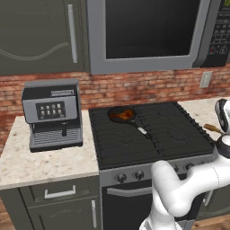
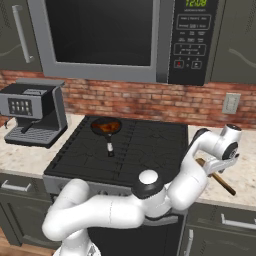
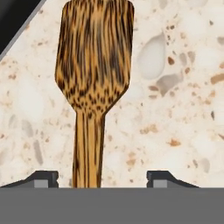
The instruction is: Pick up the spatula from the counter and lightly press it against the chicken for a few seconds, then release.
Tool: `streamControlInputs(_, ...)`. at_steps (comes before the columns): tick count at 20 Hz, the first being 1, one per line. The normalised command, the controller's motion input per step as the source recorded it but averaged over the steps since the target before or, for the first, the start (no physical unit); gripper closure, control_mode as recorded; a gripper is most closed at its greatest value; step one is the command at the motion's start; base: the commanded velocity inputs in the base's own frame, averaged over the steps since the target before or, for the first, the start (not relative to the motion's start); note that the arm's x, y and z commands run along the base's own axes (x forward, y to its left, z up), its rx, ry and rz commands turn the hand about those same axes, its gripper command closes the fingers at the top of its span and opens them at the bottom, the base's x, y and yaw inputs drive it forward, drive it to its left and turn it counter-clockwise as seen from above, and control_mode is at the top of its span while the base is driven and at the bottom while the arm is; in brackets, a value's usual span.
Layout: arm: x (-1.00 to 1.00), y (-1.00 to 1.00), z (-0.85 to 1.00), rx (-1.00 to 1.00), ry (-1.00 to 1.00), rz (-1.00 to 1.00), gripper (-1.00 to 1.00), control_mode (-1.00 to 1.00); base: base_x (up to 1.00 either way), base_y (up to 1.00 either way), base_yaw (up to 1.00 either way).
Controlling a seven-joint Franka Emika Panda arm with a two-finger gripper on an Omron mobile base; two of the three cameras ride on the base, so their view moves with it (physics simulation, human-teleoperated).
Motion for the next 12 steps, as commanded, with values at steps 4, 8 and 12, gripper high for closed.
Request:
streamControlInputs(4, 0.07, 0.0, -0.19, 0.0, 0.02, 0.02, 1.0, -1.0, 0.0, 0.0, 0.0)
streamControlInputs(8, 0.0, -0.01, -0.1, 0.0, 0.0, 0.04, 1.0, -1.0, 0.0, 0.0, 0.0)
streamControlInputs(12, -0.14, -0.03, -0.02, 0.0, 0.0, 0.05, 1.0, -1.0, 0.0, 0.0, 0.0)
